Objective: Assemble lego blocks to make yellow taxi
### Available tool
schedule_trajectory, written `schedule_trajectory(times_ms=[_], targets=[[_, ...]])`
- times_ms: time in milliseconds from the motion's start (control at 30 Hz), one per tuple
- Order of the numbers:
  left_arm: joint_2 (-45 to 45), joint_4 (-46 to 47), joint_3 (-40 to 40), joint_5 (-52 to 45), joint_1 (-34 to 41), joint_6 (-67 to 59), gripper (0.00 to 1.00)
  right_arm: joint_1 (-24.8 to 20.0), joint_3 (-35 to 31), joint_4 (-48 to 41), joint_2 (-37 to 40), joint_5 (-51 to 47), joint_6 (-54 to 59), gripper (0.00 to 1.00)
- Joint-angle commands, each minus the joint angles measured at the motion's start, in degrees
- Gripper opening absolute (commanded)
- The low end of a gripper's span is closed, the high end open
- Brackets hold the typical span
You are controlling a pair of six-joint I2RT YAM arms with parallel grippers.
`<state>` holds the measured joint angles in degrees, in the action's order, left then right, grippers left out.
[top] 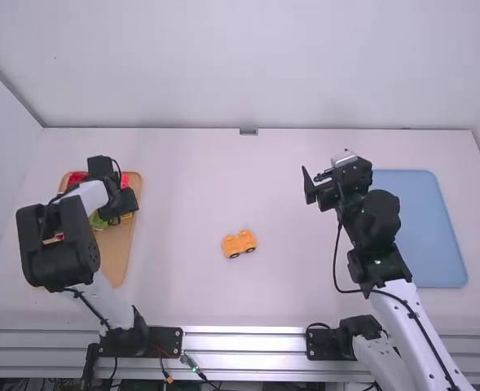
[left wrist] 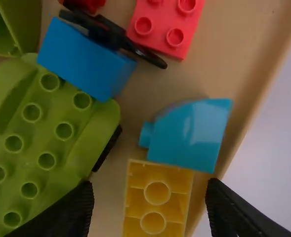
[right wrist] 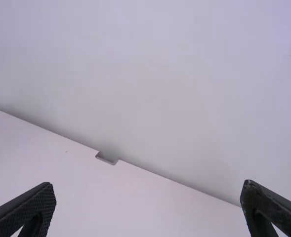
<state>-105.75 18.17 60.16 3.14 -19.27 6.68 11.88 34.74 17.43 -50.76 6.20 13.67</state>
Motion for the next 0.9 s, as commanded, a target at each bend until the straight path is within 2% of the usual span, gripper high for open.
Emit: schedule_trajectory(times_ms=[0,333,500,867], targets=[[-0.33,-0.76,-1.88,0.57,0.37,0.52,0.58,0.17,-0.33,0.22,0.57,0.0,-0.17,0.99],[-0.33,-4.9,-4.48,0.33,0.11,0.59,0.54,0.17,-0.33,0.37,0.57,0.0,-0.17,0.99],[-0.33,-5.86,-5.18,-1.22,0.48,0.39,0.43,0.17,-0.33,0.42,0.57,0.0,-0.17,0.99],[-0.33,-6.21,-5.16,-0.74,0.07,0.35,0.34,0.17,-0.33,0.31,0.57,-0.02,-0.17,0.99]])
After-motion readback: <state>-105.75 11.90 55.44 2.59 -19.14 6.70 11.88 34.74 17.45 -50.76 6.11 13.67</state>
